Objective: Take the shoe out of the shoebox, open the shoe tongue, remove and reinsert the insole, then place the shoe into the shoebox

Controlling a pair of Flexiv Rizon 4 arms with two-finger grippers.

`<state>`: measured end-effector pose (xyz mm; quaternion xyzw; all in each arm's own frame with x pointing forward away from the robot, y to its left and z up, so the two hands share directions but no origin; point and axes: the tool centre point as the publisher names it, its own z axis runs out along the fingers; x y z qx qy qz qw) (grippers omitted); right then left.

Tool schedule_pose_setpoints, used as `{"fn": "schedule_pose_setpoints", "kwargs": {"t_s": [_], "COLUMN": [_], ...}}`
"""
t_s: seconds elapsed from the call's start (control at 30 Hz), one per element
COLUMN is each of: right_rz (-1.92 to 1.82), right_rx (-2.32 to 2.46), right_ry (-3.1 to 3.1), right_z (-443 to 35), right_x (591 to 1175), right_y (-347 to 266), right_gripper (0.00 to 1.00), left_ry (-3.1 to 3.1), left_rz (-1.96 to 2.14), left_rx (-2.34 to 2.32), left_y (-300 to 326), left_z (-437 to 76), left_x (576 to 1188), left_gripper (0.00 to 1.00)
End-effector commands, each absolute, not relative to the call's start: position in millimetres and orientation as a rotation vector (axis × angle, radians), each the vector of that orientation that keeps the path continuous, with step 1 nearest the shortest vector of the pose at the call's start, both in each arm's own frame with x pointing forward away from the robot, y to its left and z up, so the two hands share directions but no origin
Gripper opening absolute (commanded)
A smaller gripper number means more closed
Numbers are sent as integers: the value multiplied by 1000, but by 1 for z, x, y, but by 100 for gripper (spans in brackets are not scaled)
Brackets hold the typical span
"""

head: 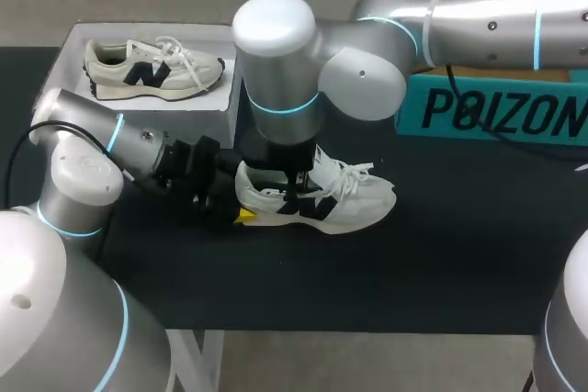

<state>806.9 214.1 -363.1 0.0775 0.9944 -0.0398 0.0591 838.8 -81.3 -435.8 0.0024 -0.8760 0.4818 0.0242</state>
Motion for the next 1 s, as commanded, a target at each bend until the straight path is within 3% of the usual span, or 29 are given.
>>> {"fn": "schedule_pose_setpoints", "kwargs": {"t_s": [0.03,0.57,1.0], "right_rz": [-112,-123,-178], "right_rx": [206,191,216], "right_ry": [3023,3020,3088], "right_z": [-367,-367,-394], "right_x": [800,857,850], "right_y": [216,231,205], "right_gripper": [0,0,0], "left_ry": [-2712,-2712,-2712], "left_rz": [1490,1490,1490], "left_rx": [8,8,8], "left_y": [-83,-83,-83], "left_z": [-441,-441,-441], "left_x": [840,840,840], "left_gripper": [0,0,0]}}
